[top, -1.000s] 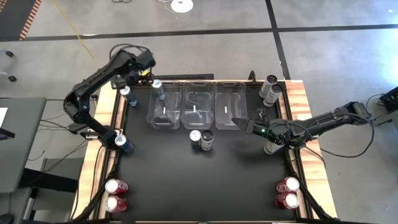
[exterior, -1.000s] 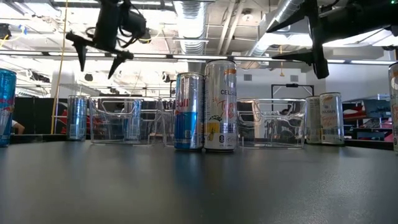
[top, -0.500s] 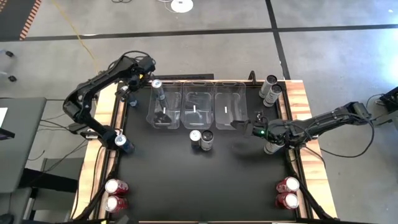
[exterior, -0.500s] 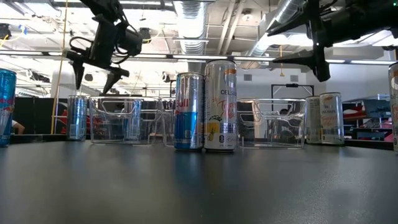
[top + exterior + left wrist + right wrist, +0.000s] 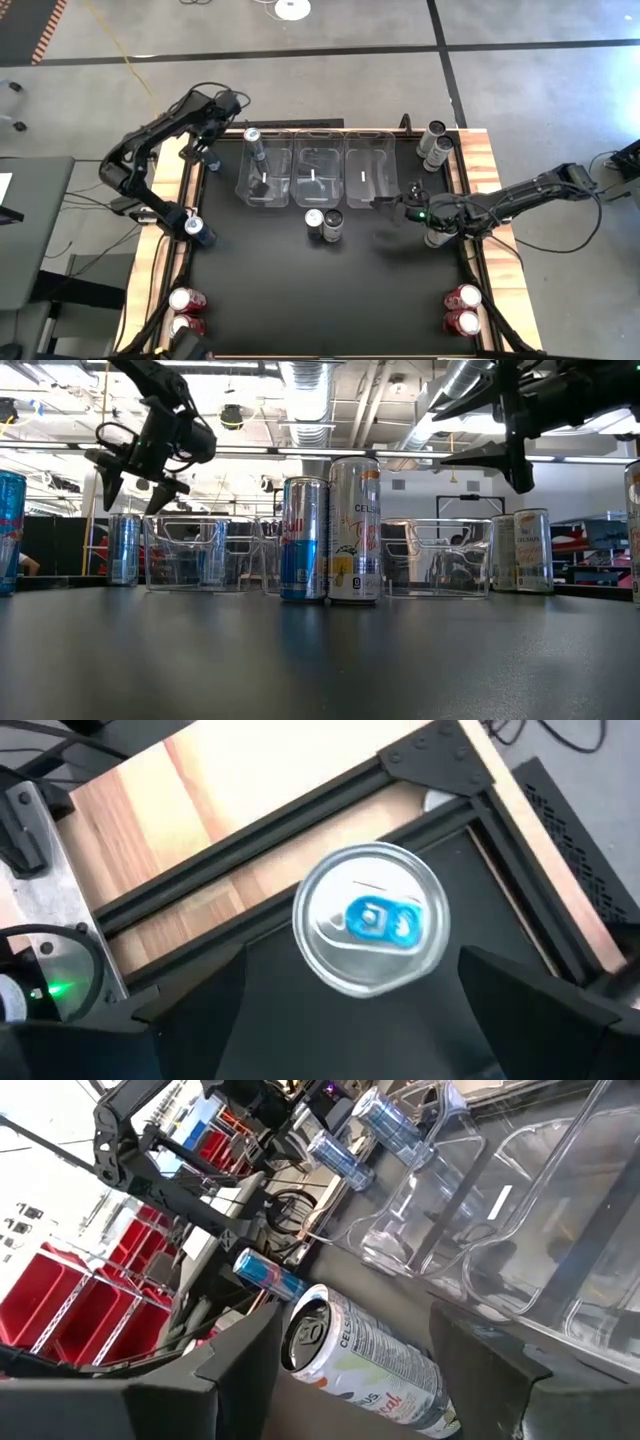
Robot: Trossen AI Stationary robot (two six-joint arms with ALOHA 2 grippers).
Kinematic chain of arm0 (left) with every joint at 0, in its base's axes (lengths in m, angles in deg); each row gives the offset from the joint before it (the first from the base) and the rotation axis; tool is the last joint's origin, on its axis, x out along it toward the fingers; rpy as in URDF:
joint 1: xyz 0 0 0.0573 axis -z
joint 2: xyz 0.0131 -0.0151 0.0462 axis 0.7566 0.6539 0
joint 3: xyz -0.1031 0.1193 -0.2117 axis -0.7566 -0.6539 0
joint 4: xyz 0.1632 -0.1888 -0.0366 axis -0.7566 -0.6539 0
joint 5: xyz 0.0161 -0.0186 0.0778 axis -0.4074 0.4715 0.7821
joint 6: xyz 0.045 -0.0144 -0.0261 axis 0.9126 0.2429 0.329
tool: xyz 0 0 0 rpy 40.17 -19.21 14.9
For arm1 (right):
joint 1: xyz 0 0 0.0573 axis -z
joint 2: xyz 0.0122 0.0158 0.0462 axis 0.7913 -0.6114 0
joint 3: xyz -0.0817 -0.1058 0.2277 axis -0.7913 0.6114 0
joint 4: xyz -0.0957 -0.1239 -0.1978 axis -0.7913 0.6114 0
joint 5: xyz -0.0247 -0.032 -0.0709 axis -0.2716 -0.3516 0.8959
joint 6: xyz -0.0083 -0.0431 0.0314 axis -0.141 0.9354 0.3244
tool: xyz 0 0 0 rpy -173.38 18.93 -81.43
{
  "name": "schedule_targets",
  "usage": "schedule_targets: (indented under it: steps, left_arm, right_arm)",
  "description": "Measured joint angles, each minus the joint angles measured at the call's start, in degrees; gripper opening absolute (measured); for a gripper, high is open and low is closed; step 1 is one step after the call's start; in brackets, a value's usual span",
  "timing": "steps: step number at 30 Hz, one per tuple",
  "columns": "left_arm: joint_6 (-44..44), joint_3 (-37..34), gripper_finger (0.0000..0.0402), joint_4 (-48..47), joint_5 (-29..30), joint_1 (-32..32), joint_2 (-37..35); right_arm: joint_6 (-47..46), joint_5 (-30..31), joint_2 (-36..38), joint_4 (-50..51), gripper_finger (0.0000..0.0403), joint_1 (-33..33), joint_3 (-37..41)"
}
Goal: Sort soda cans
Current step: Put the top blue soda can into the left transparent bin
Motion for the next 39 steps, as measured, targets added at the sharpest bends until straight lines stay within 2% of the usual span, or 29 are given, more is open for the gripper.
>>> schedule_targets:
  steps: [12, 19, 23, 29, 39]
  left_arm:
    - [-0.2, -6.5, 0.0359, 7.4, -0.1, -1.2, 0.0]
    - [1.3, -7.5, 0.0357, 9.4, -0.3, -2.4, 0.0]
    - [3.8, -7.5, 0.0327, 10.4, 0.0, -3.3, 0.0]
    - [8.0, -7.5, 0.0234, 10.8, 1.1, -3.7, 0.0]
    - [16.8, -4.6, 0.0231, 11.7, 0.1, -1.8, -0.5]
  right_arm:
    - [-0.5, 0.1, 0.0, -0.3, 0.0270, 0.8, 0.0]
    - [-1.6, 0.1, 0.0, -0.3, 0.0270, 0.8, 0.0]
    - [-1.6, 0.1, 0.0, -0.3, 0.0270, 1.2, 0.0]
    - [-1.6, 0.1, 0.0, -0.2, 0.0270, 1.2, 0.0]
    - [-2.0, 0.1, 0.0, -0.2, 0.0270, 0.9, 0.0]
